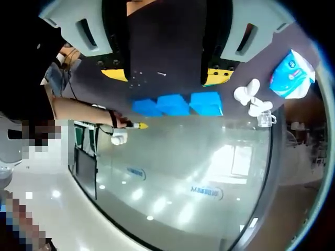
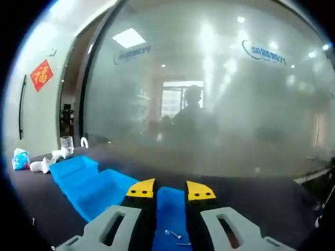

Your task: Sort the screws, nuts, and washers into the corresponding bins

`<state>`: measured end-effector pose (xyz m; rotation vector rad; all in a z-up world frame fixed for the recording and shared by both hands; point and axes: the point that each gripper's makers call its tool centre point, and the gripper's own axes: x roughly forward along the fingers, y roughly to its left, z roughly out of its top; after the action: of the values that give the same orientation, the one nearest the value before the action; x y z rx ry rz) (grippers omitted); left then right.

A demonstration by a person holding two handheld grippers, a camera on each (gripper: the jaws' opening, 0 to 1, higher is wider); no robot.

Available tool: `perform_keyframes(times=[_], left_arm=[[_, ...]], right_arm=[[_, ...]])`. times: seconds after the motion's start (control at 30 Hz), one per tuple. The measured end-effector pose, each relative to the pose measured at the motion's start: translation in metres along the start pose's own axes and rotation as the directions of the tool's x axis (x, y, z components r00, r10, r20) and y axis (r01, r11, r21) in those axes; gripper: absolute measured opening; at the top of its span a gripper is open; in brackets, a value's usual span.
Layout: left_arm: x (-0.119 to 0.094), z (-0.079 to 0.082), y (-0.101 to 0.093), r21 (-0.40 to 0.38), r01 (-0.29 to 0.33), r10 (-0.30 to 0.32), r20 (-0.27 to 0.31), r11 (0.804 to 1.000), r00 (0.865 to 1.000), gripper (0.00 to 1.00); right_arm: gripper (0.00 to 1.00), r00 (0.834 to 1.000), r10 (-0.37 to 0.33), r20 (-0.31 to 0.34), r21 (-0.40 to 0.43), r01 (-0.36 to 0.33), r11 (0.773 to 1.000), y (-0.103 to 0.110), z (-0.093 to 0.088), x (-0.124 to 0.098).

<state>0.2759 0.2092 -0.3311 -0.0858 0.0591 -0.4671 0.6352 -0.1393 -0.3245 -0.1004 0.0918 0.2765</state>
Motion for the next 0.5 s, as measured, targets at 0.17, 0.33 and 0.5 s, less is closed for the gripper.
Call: perform_keyframes(times=[0.17,0.33,0.5], left_arm=[[0.0,0.0,-0.002,0.001,0.003,-0.003,0.001,1.0,1.0,0.53],[-0.001,0.002,-0.002,0.001,0.003,-0.003,0.006,1.0,1.0,0.53],[0.0,0.002,-0.002,0.002,0.006,-0.006,0.01,1.0,1.0,0.53]], right_arm=[[0.22,1.0,0.015,0.013,0.007,-0.015,1.0,0.003,0.002,-0.008],[0.24,0.998,0.048,0.028,0.012,-0.048,0.999,0.014,0.002,-0.027],[0.27,0.995,0.091,0.047,0.024,-0.092,0.995,0.025,0.003,-0.054]])
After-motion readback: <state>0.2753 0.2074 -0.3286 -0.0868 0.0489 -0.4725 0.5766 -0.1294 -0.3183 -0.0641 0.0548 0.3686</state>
